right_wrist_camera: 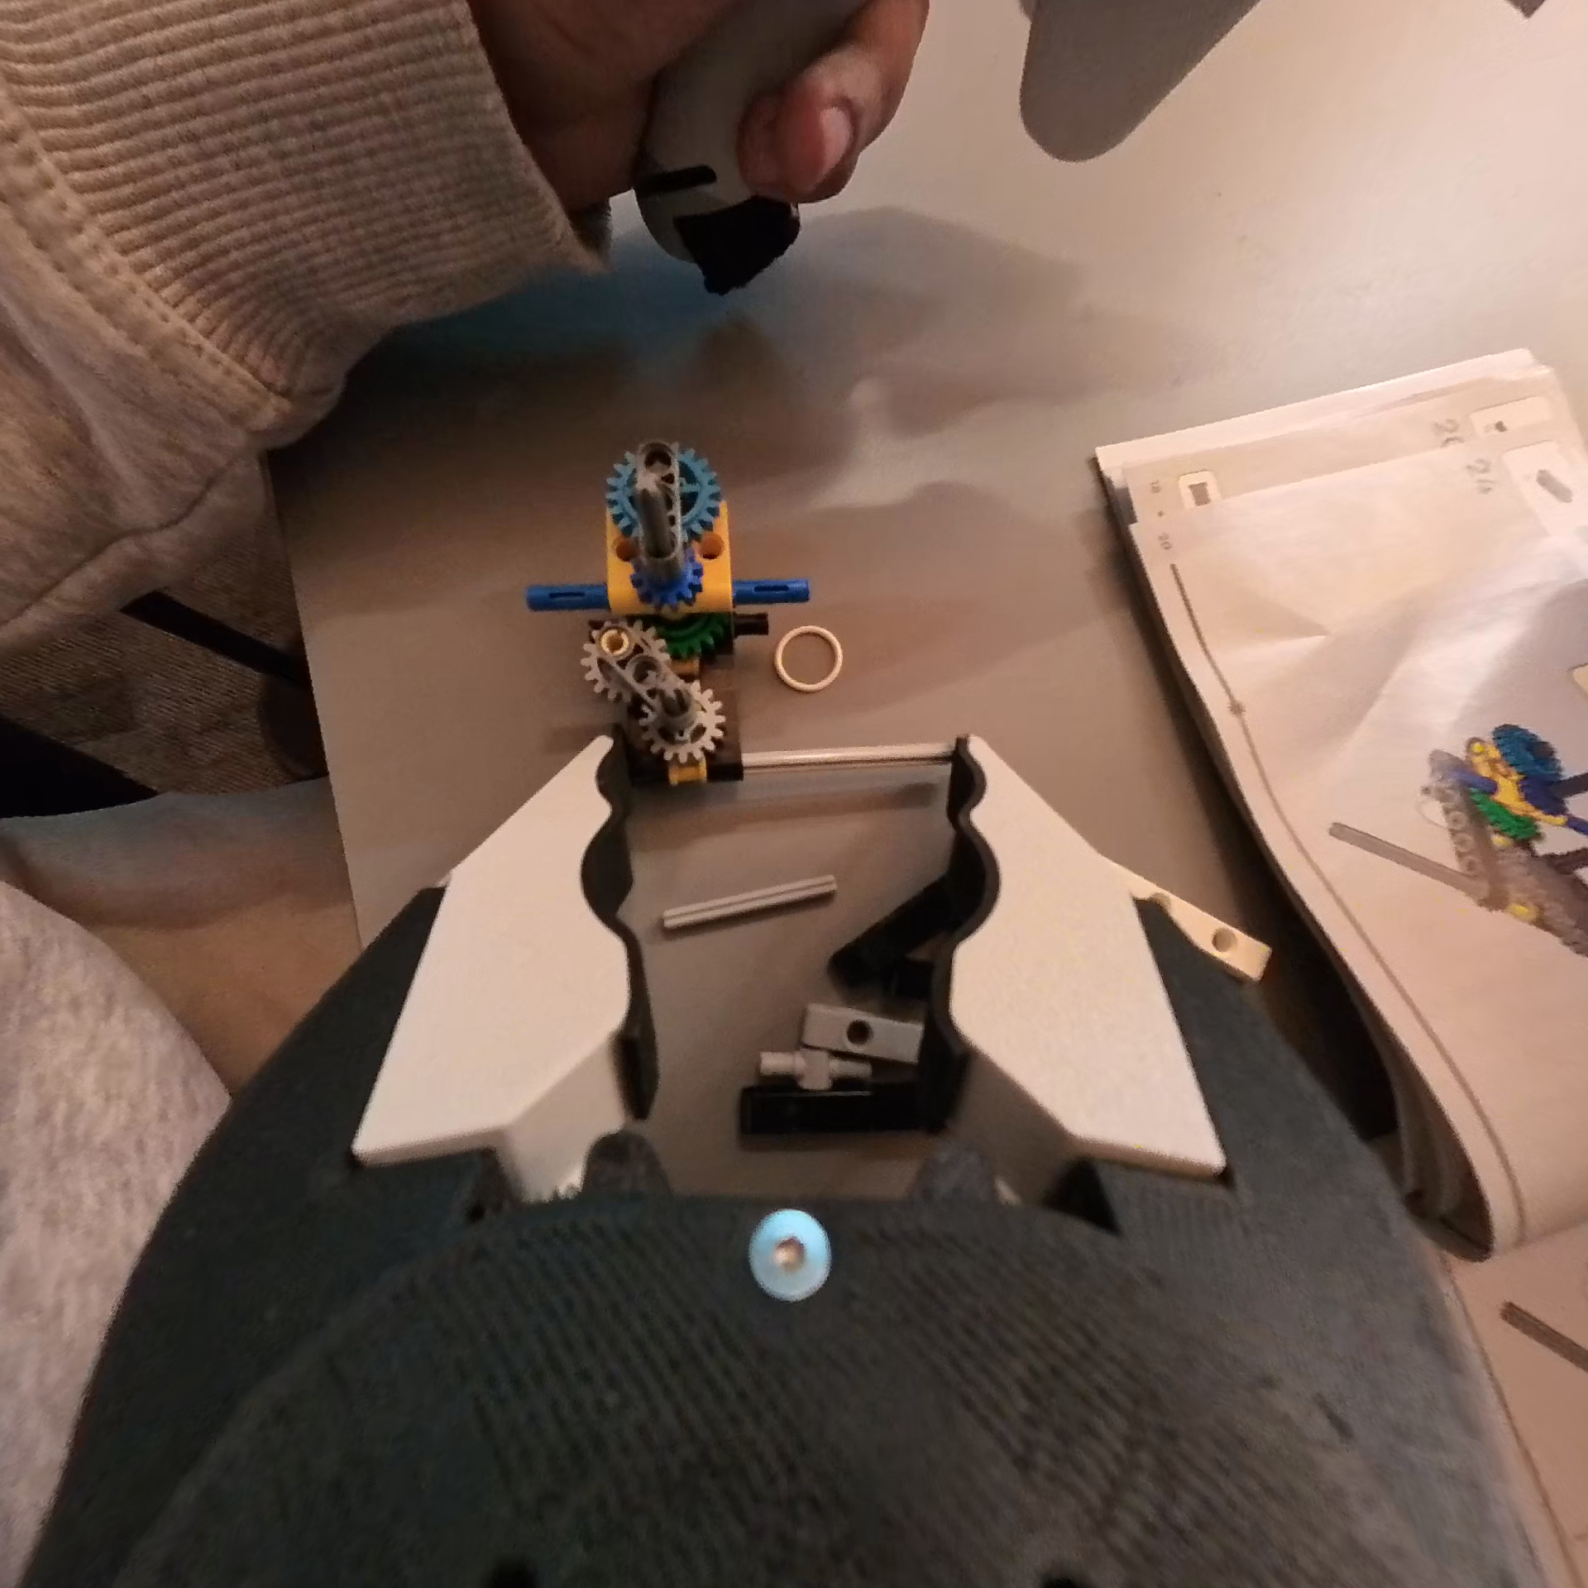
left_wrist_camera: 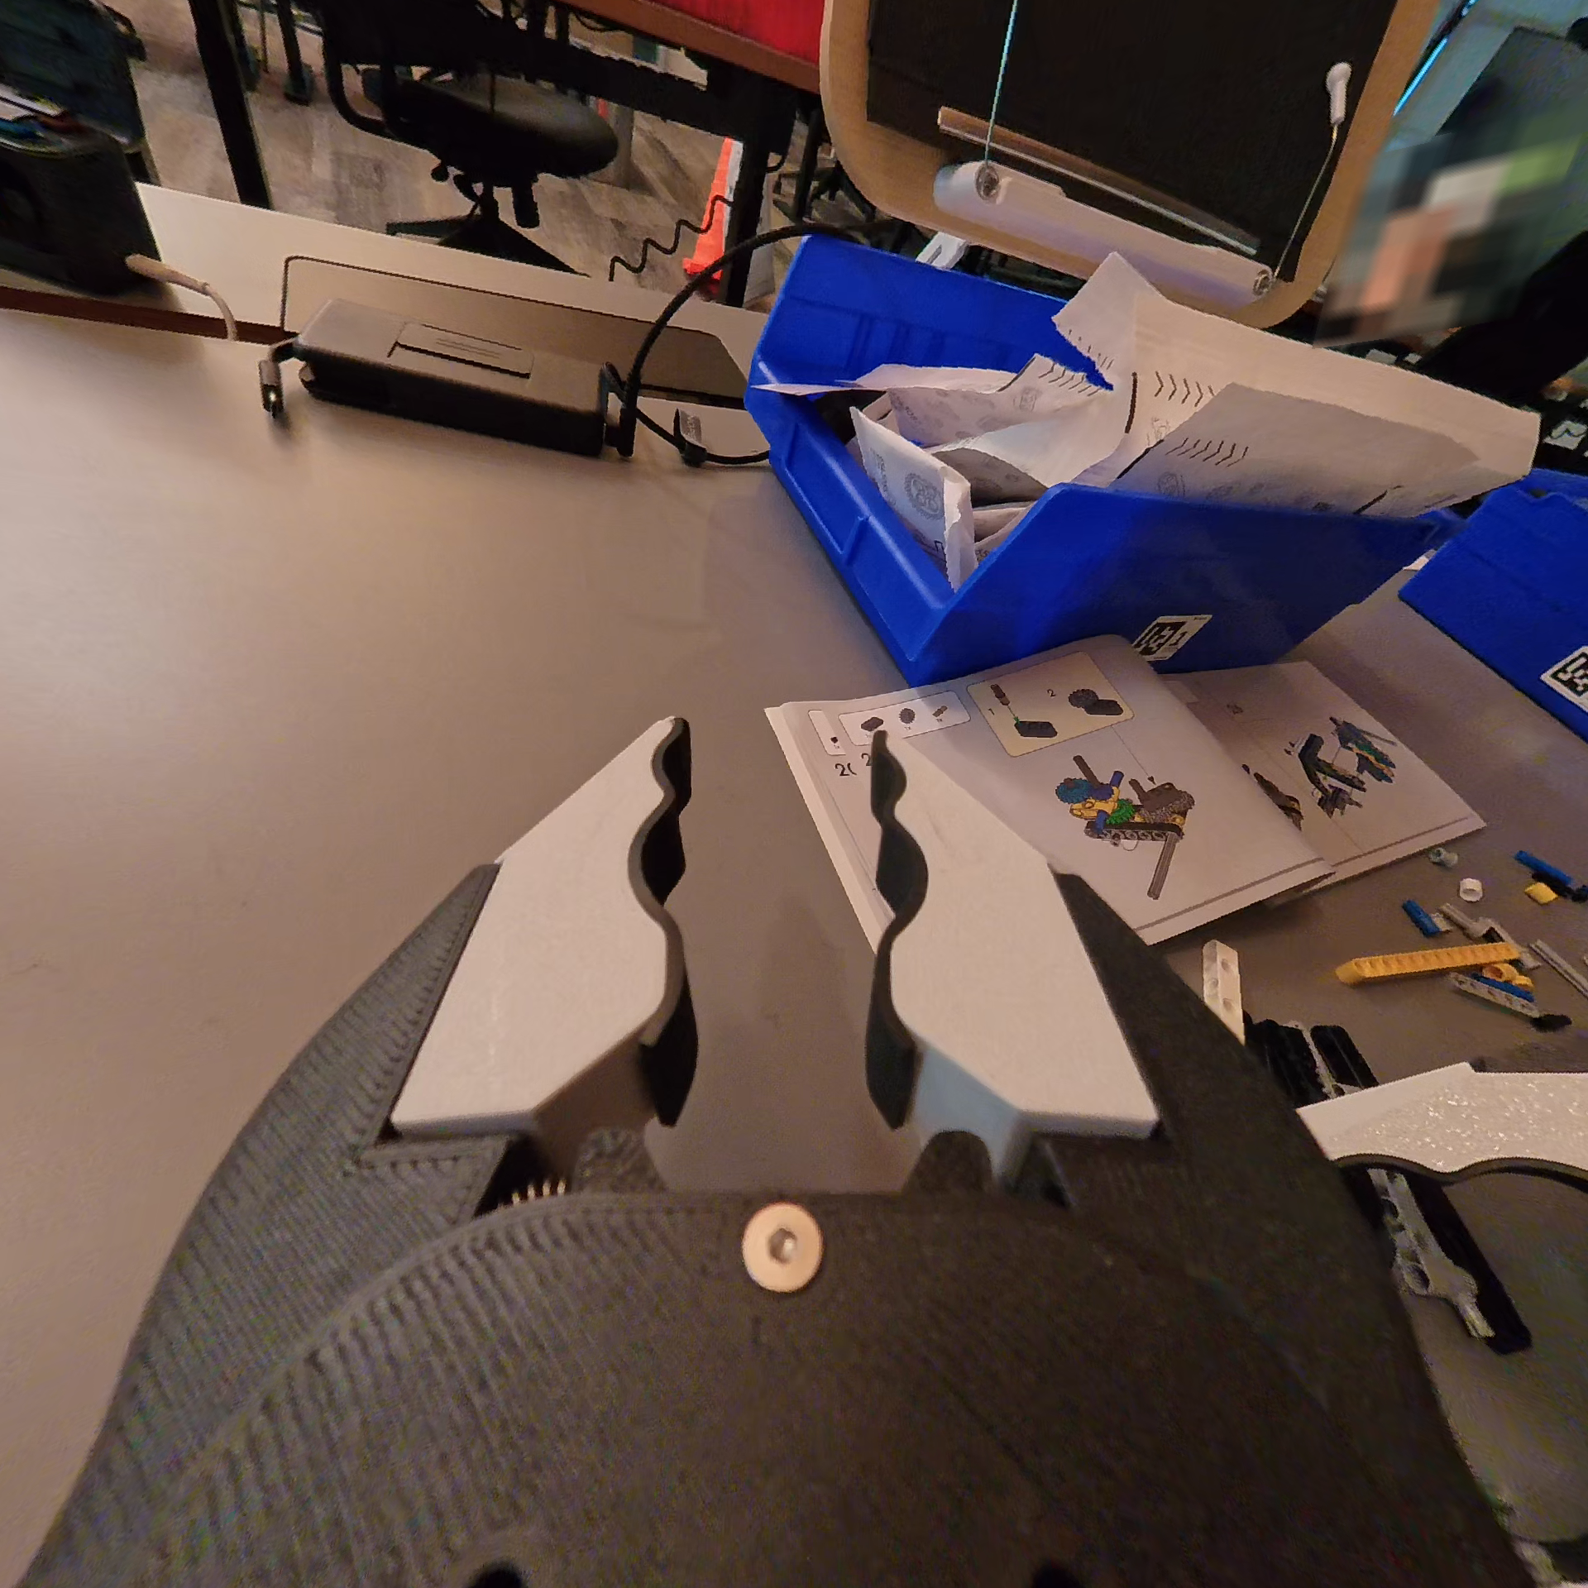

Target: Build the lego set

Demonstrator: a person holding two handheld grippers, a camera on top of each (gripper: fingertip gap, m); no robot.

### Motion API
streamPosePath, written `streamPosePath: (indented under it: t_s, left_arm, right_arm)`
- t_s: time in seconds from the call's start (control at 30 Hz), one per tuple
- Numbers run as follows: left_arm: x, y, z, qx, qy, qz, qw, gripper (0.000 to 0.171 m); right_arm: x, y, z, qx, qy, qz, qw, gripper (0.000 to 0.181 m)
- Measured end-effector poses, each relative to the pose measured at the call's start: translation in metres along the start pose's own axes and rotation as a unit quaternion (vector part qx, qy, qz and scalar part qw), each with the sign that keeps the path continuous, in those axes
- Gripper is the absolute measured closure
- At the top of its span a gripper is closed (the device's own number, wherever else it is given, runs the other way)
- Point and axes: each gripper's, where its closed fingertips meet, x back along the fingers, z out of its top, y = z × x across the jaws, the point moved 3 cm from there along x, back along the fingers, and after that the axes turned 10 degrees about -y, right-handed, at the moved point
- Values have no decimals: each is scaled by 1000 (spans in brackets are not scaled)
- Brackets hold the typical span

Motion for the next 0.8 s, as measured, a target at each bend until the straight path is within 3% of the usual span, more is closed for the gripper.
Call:
streamPosePath:
  t_s: [0.1, 0.23, 0.37, 0.63, 0.8]
  left_arm:
    - [4, 3, 1, -8, -5, -17, 1000, 130]
    - [25, 24, 2, -43, -14, -101, 994, 128]
    - [55, 43, -30, -108, -79, -171, 976, 123]
    - [102, 72, -75, -180, -124, -261, 940, 104]
    - [105, 71, -104, -254, -211, -248, 911, 105]
  right_arm:
    - [0, 0, 0, -2, 2, -2, 1000, 107]
    - [5, -1, 1, 4, 5, -4, 1000, 96]
    - [15, -2, 2, -2, 25, 5, 1000, 93]
    - [26, -7, -5, -30, 53, 29, 998, 94]
    - [25, -8, 0, -23, 41, 22, 999, 94]
